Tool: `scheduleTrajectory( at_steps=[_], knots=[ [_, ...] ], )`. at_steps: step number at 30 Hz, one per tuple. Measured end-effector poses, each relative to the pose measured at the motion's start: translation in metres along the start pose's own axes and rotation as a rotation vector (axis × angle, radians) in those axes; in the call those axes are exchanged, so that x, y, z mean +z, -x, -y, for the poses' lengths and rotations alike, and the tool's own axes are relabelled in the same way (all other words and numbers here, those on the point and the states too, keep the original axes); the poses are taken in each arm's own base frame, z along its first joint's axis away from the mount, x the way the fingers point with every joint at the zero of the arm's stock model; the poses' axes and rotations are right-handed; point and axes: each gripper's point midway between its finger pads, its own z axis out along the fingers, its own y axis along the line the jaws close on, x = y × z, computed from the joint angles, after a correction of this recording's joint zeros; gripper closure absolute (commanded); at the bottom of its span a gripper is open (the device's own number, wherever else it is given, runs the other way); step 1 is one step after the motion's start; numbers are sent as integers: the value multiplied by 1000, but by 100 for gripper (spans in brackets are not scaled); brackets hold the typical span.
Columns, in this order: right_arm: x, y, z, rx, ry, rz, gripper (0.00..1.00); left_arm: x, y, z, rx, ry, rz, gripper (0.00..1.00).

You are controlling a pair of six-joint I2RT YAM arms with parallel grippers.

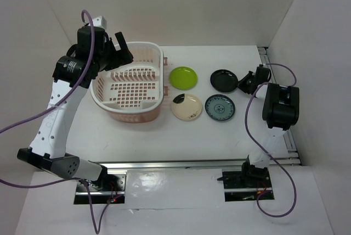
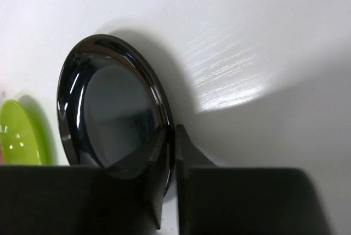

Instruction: Load the plates into the dish rack

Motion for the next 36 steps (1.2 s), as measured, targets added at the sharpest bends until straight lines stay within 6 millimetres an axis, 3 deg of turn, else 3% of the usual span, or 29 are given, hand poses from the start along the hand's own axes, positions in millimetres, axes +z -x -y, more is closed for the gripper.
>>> scheduleTrajectory(
  at_steps=[2,11,17,21,26,29,33,36],
  knots=[
    [0,-1,0,23,8,-8,100,0,0,0,0,-1,-1,0],
    [0,-3,-3,99,22,-20,100,4,-4,4,2,-16,-19,0],
    [-15,-13,-9,225,34,-6,100,17,-10,15,3,-63,-59,0],
    [-27,3,-27,263,76,58,100,37,-18,27,4,-109,-101,0],
    [-52,50,-77,217,205,173,100,63,-35,46,23,-204,-183,0],
    [-67,71,-123,109,294,220,100,75,-44,63,32,-283,-222,0],
    [-92,73,-197,-79,462,217,100,80,-47,91,44,-406,-218,0],
    [-112,57,-240,-186,591,180,100,81,-42,108,52,-476,-186,0]
  ],
)
